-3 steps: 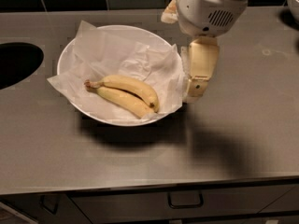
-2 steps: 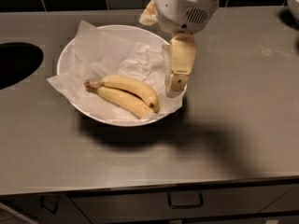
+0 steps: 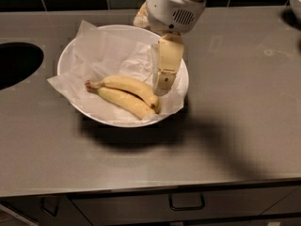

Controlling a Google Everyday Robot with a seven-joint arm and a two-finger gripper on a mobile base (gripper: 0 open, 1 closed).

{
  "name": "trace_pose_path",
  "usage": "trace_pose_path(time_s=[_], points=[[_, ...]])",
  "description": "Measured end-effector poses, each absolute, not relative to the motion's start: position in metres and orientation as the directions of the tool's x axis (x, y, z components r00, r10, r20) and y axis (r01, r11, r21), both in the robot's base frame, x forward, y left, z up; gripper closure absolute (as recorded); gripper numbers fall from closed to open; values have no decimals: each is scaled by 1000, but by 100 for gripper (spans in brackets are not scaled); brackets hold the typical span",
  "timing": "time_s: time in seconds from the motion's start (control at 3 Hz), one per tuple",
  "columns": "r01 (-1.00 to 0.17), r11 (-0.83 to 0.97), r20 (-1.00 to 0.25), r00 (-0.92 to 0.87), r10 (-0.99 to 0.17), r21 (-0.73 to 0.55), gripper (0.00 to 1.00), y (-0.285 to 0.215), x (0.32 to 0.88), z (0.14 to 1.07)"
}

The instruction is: Pick banana from white bowl

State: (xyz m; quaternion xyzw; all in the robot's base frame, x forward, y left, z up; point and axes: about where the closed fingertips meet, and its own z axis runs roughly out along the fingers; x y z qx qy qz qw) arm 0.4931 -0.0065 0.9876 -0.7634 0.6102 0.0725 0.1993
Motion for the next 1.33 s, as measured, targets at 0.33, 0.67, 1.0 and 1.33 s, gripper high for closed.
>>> trace_pose_path(time_s=[0.33,0.67,1.0,1.33], points=[[-986,-76,-405,131,-905,-150,0,0,512,964],[-994,27,-423,19,-906,-103,0,2,524,946],[-994,27,-423,19,-906,-103,0,2,524,946],[-995,45,-422,-2,-907,-92,0,8,529,935]])
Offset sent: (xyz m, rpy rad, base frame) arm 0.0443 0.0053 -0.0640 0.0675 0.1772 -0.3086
